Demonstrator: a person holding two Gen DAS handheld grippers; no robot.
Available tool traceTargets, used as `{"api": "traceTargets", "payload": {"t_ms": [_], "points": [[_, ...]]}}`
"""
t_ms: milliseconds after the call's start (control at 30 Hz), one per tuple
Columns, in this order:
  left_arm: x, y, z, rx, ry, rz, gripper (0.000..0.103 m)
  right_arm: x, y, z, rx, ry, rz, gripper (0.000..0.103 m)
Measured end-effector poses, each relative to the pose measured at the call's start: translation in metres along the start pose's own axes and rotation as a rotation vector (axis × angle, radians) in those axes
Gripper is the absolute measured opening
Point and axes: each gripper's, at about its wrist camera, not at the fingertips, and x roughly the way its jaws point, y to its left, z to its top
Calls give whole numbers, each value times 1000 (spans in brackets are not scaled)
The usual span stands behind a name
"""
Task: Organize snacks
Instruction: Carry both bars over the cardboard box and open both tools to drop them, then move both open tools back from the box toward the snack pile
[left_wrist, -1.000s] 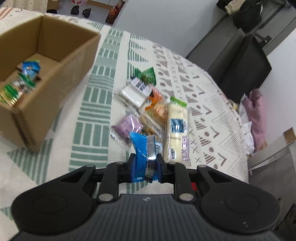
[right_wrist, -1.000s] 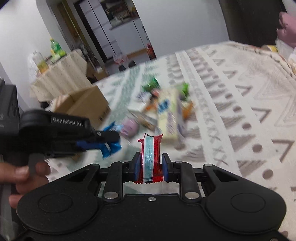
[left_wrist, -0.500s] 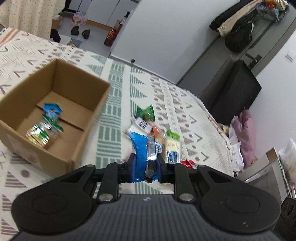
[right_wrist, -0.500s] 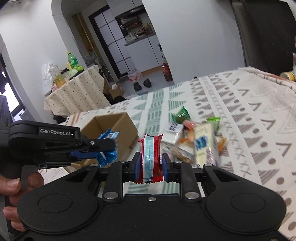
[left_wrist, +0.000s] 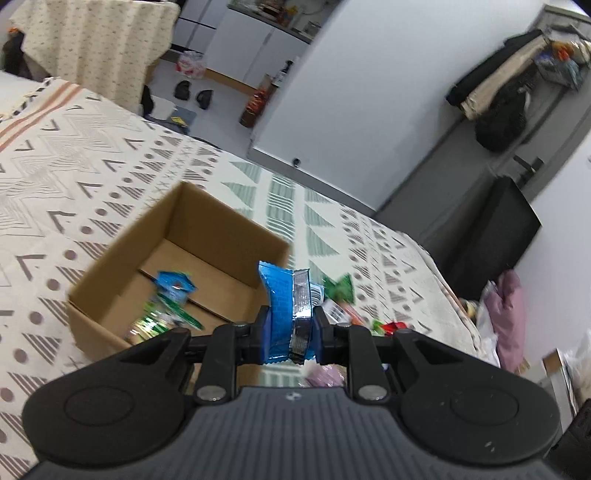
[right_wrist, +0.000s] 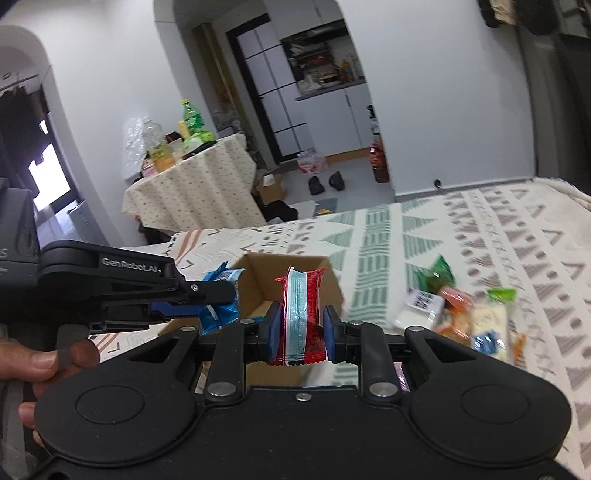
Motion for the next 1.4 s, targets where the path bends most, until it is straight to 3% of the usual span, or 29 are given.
{"api": "traceTargets", "payload": {"t_ms": [300,533,700,833,967,1100,1267,1400], "points": [[-1,41,20,-47,-18,44,21,35,26,6,-44,35,21,23],[7,65,24,-83,27,95,22,54,40,5,-68,60,45,23],[7,67,25,-76,45,140,32,63,46,7,-77,84,68,28],[1,64,26,-68,33,180,56,61,44,5,-69,91,78,32],[-2,54,25,-49,14,203,72,49,30,4,-41,86,59,32],[1,36,16,-36,7,220,76,35,12,2,-10,72,17,34],[9,9,1,-22,14,196,77,10,-12,-6,31,34,-23,51],[14,-15,-14,20,24,172,80,-4,-34,-11,61,17,-57,54]]}}
